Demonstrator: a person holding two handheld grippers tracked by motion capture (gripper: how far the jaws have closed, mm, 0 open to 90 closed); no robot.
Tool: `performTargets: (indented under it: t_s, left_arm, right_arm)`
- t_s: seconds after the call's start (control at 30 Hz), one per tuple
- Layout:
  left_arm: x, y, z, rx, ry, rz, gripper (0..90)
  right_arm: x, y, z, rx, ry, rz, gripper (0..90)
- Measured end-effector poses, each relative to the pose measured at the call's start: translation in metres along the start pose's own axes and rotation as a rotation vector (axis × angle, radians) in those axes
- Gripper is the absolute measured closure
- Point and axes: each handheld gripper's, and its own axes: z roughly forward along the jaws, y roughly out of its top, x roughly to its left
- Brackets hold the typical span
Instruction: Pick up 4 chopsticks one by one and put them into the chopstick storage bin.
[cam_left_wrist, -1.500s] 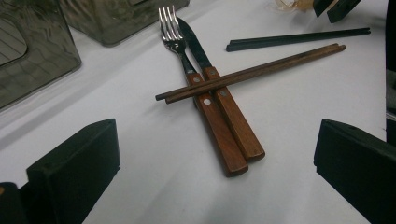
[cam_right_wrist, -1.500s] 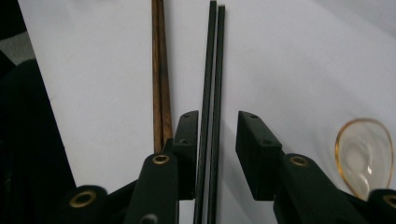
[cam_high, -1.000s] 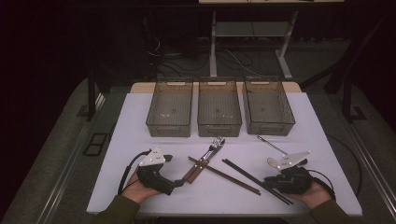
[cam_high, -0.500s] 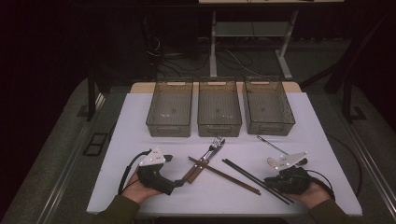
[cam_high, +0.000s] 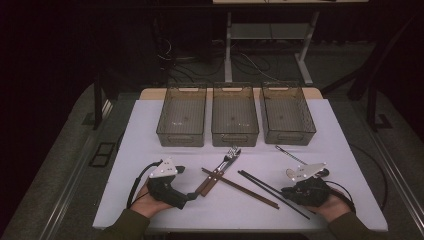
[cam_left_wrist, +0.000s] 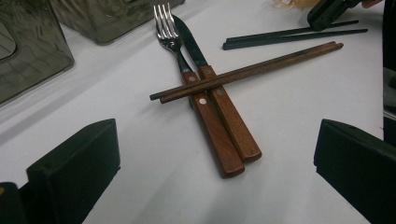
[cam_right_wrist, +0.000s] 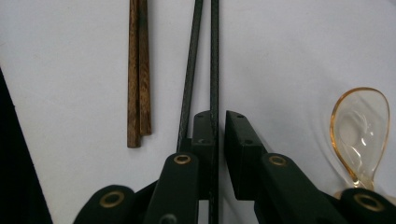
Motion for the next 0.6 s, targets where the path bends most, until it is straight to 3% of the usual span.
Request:
performTargets:
  t_s: [0.6]
  left_arm:
    - [-0.0004,0.0000,0.0003,0.001,-0.002,0.001,0.0]
  right_arm:
    - [-0.0013,-0.0003,0.0016,-0.012,0.008,0.020,85.5]
